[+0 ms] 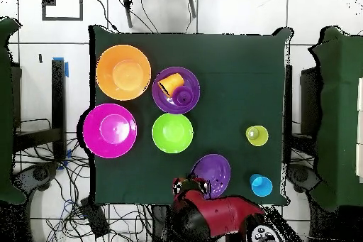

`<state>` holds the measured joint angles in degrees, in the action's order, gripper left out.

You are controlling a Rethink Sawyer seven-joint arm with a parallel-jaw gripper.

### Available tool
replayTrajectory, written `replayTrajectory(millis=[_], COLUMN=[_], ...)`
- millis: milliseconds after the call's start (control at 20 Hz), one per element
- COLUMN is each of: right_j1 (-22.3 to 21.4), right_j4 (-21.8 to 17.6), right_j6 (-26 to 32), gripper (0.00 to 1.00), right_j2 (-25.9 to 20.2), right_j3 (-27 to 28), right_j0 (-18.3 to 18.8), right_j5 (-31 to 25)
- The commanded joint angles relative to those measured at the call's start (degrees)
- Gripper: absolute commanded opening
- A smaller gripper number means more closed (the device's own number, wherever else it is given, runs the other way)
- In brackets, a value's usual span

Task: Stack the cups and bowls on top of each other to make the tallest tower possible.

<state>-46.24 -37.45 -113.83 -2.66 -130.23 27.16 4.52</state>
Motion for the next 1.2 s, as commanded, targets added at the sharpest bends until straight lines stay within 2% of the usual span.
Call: replayTrajectory(millis=[50,100,200,250,300,350,400,600,800,900,1050,1200], right_j1=[0.3,-0.3,-1.1,-1.9,-2.4,-2.6,-3.2,-10.2,-12.6,-14.9,-20.2,-25.1], right_j4=[1.6,1.0,-2.4,-3.6,-3.2,-2.8,-2.1,4.4,6.1,8.5,14.1,22.1], right_j6=[-3.0,-2.6,-0.5,1.6,2.2,3.1,3.7,5.5,4.1,3.6,4.1,7.4], gripper=[0.00,0.00,0.00,0.00,0.00,0.00,0.00,0.00,0.00,0.00,0.00,0.00], right_j2=[-8.2,-8.4,-5.1,-6.4,-7.5,-10.9,-12.5,-17.7,-20.3,-22.8,-26.7,-33.6], right_j3=[1.6,1.6,4.4,5.3,5.2,4.3,3.8,-0.4,-2.5,-4.0,-6.1,-7.5], right_j0=[-0.8,-1.1,-5.6,-4.9,-3.6,-0.1,1.4,4.6,4.7,5.1,6.3,10.1], right_j5=[-5.8,-5.3,-3.9,-5.5,-7.0,-8.2,-9.6,-17.8,-19.2,-20.6,-23.7,-27.4])
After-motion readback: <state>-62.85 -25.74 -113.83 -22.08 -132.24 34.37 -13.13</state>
